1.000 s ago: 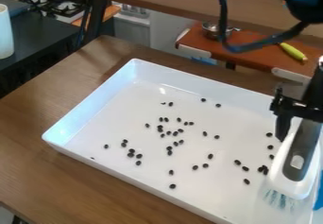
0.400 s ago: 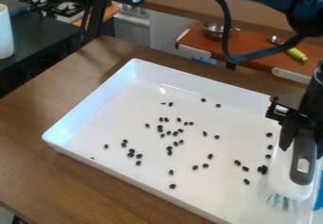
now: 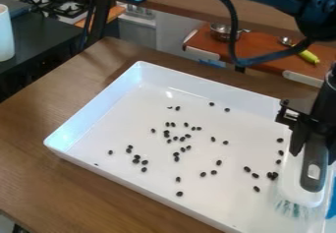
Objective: Sweep into pile
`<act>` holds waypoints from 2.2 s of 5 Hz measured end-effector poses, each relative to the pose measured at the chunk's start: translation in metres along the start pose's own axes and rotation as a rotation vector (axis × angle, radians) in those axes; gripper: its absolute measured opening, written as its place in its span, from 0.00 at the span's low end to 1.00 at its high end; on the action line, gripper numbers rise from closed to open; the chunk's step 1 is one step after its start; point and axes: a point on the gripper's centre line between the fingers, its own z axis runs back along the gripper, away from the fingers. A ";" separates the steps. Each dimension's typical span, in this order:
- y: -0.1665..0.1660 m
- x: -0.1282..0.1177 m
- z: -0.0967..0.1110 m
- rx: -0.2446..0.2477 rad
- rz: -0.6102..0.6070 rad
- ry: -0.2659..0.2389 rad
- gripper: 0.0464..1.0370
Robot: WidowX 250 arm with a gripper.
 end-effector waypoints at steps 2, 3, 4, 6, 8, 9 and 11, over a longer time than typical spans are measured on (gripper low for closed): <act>0.022 0.003 -0.003 0.027 -0.018 0.032 0.46; 0.039 0.003 -0.004 0.053 -0.022 0.061 0.46; 0.054 0.002 -0.005 0.086 -0.025 0.079 0.46; 0.084 0.001 -0.008 0.231 -0.055 0.017 0.46; 0.118 -0.002 -0.011 0.326 -0.059 0.005 0.46; 0.144 -0.008 -0.009 0.377 -0.058 0.028 0.45; 0.177 -0.010 -0.008 0.489 -0.096 0.017 0.45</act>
